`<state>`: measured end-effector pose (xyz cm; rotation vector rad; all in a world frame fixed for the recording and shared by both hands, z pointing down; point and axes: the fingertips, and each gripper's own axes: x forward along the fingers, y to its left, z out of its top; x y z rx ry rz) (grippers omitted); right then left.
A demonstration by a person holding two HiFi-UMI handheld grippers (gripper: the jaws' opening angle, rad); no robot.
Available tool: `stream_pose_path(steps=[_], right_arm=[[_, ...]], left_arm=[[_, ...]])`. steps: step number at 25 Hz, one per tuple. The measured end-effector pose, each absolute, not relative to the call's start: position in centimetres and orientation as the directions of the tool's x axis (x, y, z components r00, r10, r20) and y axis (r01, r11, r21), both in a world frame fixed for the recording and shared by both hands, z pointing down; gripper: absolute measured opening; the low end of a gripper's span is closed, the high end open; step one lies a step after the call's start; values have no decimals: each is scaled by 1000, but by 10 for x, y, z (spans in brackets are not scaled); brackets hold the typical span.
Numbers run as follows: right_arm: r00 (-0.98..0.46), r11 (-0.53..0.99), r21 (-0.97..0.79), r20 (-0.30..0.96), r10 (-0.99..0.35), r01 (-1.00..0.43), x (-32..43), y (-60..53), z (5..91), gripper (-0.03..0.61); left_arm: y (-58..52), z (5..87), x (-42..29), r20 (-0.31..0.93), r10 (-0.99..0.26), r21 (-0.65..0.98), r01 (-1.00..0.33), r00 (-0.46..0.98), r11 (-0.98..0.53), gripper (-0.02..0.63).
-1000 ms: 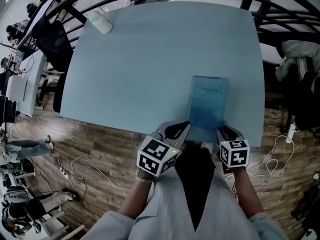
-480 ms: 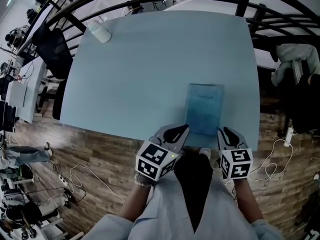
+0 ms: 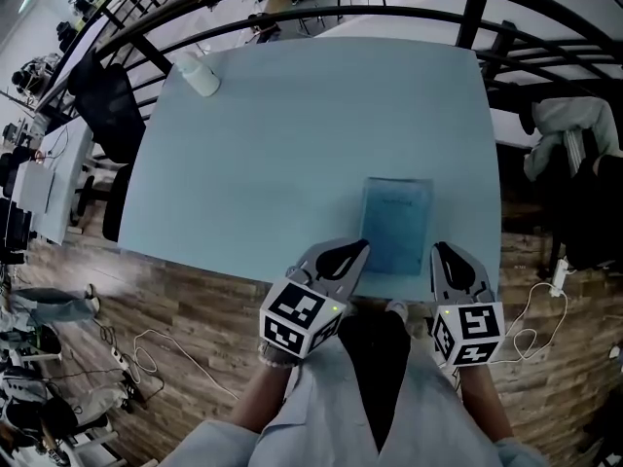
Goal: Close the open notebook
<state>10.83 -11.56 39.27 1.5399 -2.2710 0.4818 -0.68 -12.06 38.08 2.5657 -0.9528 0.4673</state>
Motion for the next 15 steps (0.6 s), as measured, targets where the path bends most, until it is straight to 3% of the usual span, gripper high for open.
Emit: stream_pose_path(steps=[15], right_arm=[[-358, 368, -29, 316, -879, -929, 114, -129, 326, 2]], left_arm=[[-133, 325, -2, 331, -622, 139, -689, 709, -711, 5]])
